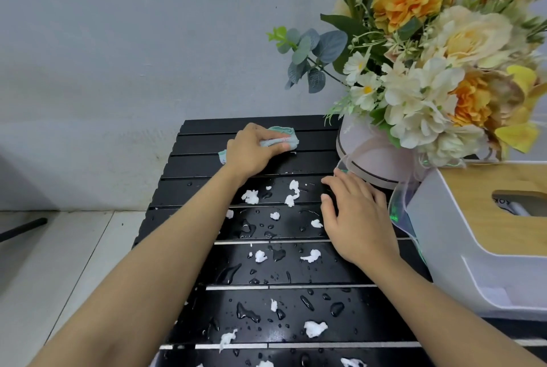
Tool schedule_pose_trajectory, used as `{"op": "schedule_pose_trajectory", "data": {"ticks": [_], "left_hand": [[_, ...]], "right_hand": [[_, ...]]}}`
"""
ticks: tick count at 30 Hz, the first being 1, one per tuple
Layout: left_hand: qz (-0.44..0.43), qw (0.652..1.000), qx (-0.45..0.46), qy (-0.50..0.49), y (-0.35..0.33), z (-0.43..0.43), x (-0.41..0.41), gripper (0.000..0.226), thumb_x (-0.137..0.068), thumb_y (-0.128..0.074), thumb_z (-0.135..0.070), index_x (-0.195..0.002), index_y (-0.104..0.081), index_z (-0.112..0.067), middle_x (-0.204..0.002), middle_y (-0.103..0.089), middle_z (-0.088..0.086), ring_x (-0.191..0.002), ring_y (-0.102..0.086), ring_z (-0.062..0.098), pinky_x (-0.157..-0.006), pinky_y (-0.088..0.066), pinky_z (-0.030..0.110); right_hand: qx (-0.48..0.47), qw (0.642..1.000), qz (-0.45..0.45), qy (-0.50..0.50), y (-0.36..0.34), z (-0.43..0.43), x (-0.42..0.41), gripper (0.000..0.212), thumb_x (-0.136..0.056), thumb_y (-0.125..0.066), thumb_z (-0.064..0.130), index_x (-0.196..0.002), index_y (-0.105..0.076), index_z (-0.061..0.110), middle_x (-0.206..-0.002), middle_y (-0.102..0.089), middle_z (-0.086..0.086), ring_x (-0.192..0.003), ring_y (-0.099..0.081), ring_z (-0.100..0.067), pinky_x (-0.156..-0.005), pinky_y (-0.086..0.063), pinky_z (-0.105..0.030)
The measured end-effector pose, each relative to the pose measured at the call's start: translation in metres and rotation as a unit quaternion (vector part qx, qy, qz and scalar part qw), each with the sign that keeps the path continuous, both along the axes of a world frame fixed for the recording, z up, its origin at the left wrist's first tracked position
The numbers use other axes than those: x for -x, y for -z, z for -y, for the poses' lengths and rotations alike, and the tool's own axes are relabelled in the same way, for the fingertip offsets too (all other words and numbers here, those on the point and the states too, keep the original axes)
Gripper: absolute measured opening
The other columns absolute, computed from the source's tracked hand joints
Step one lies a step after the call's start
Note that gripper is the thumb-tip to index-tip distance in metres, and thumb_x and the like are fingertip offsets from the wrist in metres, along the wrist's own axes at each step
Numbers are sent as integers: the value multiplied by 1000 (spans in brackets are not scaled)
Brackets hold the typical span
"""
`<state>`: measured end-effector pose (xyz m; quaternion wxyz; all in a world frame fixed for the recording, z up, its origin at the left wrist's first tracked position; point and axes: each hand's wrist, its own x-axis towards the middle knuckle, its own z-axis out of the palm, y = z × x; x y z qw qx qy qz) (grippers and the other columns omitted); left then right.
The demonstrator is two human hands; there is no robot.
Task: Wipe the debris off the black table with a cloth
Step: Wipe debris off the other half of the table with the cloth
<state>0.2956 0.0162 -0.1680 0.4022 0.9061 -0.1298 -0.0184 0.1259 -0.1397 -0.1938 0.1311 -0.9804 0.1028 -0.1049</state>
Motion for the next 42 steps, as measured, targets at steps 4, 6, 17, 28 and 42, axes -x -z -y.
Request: {"op": "schedule_pose_trajectory", "data": {"ticks": [4,6,17,28,42], "left_hand": [[50,996,-68,-33,2,8,0,35,-75,-66,-64,-105,-69,-47,-113,-55,-12,-110,-51,15,-103,-32,38],[-11,999,-30,18,1,1,-3,35,-66,-71,-66,-97,-71,-50,-110,-56,-19,-111,-50,12,-105,-34,38],[72,995,-71,-22,8,10,-1,27,-78,-66,-59,-102,-69,-48,-113,-53,-14,-107,-48,13,-89,-25,29],[-18,994,95,59,13,-4,-10,33,-61,-66,-71,-90,-69,-58,-107,-54,-21,-116,-51,16,-106,-39,41],[-82,980,149,101,1,-8,-3,18,-76,-73,-49,-93,-74,-42,-104,-64,-15,-104,-62,12,-96,-47,34]], "right_hand": [[0,1000,-4,0,-2,0,0,34,-100,-36,33,-131,-50,29,-149,-42,7,-139,-32,-13,-112,-24,-36],[1,1000,-5,-2,-1,0,0,34,-100,-36,33,-131,-50,28,-150,-41,7,-139,-32,-13,-112,-23,-36],[2,1000,0,-3,-2,-1,0,34,-100,-37,33,-130,-50,28,-148,-43,7,-138,-33,-13,-111,-24,-35],[0,1000,3,0,-2,-1,0,33,-99,-38,33,-129,-51,28,-148,-43,7,-137,-34,-13,-110,-24,-35],[-2,1000,12,-4,-2,-1,0,31,-99,-39,32,-127,-52,27,-145,-46,7,-136,-36,-14,-109,-25,-36]]}}
